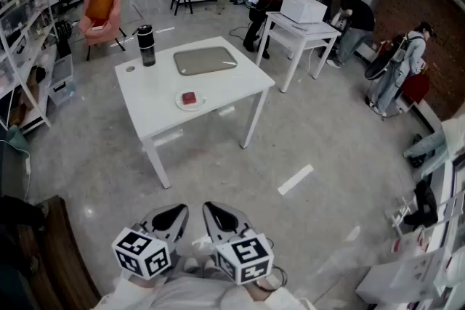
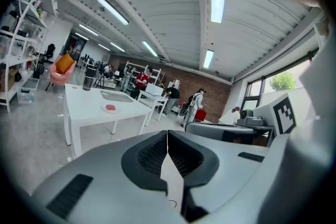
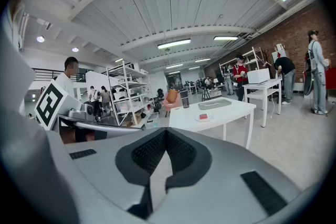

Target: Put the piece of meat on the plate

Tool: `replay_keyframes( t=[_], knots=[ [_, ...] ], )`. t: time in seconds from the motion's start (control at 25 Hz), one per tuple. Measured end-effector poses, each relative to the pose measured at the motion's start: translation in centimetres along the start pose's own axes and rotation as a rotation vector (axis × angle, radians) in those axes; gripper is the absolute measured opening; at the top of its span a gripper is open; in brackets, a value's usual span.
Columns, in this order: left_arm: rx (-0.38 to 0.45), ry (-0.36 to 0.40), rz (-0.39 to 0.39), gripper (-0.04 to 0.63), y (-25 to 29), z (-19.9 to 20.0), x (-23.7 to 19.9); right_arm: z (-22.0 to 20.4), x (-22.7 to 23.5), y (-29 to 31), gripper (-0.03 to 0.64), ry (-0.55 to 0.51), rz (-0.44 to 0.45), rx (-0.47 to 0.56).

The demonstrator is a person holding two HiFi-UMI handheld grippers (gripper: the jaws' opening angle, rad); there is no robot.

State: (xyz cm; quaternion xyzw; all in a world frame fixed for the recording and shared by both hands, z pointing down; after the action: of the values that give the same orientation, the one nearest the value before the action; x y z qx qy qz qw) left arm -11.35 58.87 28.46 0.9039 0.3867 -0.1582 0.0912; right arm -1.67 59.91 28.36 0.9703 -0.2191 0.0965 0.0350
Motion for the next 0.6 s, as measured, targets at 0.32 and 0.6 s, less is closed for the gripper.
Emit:
replay_keyframes(
  t=[0.32,0.6],
  knots=[
    [-0.014,-0.004,-0.009,0.012,0.1,-0.2,0.6,0.8,0.9,-0.5,0.014,0.005,-0.035,0.003],
    [-0.034,-0.014,-0.011,0.012,0.2,-1.1,0.7,0.3,1.1,-1.1,0.014,0.021,-0.037,-0.014]
  ],
)
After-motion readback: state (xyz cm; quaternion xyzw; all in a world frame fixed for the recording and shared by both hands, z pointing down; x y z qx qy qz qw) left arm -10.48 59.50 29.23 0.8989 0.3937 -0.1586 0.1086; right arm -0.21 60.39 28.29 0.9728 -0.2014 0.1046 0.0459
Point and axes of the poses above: the fingertips, and each gripper's own axes: y forward along the fingers, x to its right, z out of its top, the point moved 4 cm from there along -y, backward along the fingers, and after that the axes turned 14 degrees about x, right-handed, at the moved point
